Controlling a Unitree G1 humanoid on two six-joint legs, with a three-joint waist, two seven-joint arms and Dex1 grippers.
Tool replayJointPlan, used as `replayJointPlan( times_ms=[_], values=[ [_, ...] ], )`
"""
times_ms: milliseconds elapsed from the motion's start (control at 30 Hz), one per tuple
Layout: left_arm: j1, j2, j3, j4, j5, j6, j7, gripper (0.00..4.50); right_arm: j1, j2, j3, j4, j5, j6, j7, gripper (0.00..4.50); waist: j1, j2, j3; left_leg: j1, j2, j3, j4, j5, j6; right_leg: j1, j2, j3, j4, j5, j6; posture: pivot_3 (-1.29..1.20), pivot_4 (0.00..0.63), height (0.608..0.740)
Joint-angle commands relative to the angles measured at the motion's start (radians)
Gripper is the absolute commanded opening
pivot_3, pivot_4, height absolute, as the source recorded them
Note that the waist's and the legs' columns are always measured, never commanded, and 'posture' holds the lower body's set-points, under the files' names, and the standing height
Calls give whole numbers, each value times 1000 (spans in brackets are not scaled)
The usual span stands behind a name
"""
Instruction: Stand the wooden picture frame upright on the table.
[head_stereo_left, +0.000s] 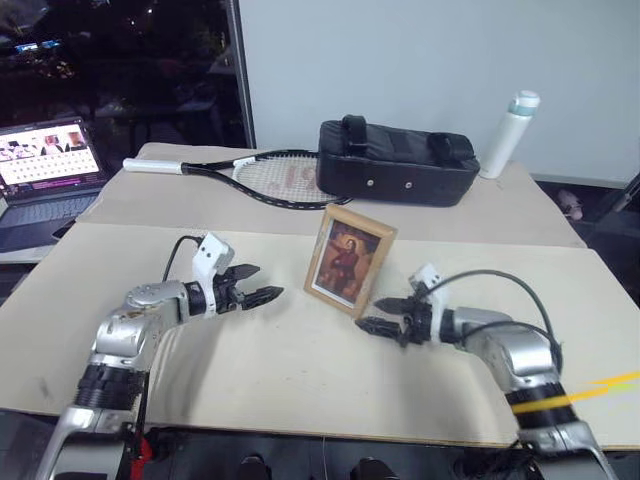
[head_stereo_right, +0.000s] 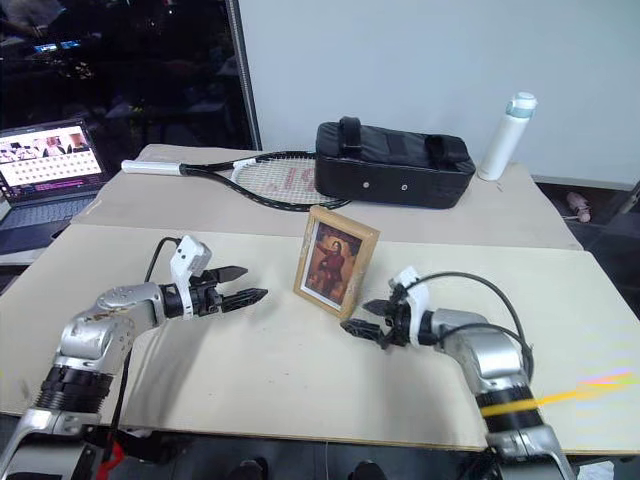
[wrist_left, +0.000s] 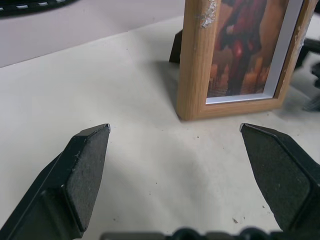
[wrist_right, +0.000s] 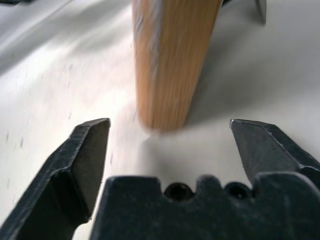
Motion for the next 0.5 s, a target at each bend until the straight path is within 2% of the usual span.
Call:
replayJointPlan(
  times_ms=[33, 133, 200, 333, 500],
  values=[
    [87, 0, 50, -46, 6, -75, -11, 4500, 164, -114, -81, -53, -69, -214, 54, 4462, 2, 0, 0, 0, 0, 0, 0, 0, 0, 1, 0, 0, -1, 0, 0, 0, 150, 676],
    [134, -9, 51, -47, 31, -118, 5, 4500, 226, -112, -167, -41, -109, -401, -18, 4462, 1, -1, -1, 2, 0, 0, 1, 0, 1, 4, 0, 0, -4, 0, 1, 0, 150, 676],
    [150, -8, 46, -46, 67, -149, 28, 4500, 234, -77, -227, -55, -88, -447, -70, 4462, -4, -1, -1, 2, 0, 1, 2, 1, 1, 4, 0, 0, -4, 2, 1, 0, 150, 676],
    [183, 9, 21, -94, 155, -207, 65, 4500, 259, -38, -272, -96, -82, -469, -142, 4462, -14, -1, -1, 3, 0, 2, 2, 2, 3, 4, 0, 2, -5, 5, 2, 0, 150, 676],
    [176, -26, 34, -171, 114, -97, 119, 4500, 282, -11, -272, -124, -83, -462, -186, 4462, -8, -1, -1, 2, 0, 2, 1, 2, 3, 4, 0, 2, -6, 5, 2, 0, 150, 676]
  ],
)
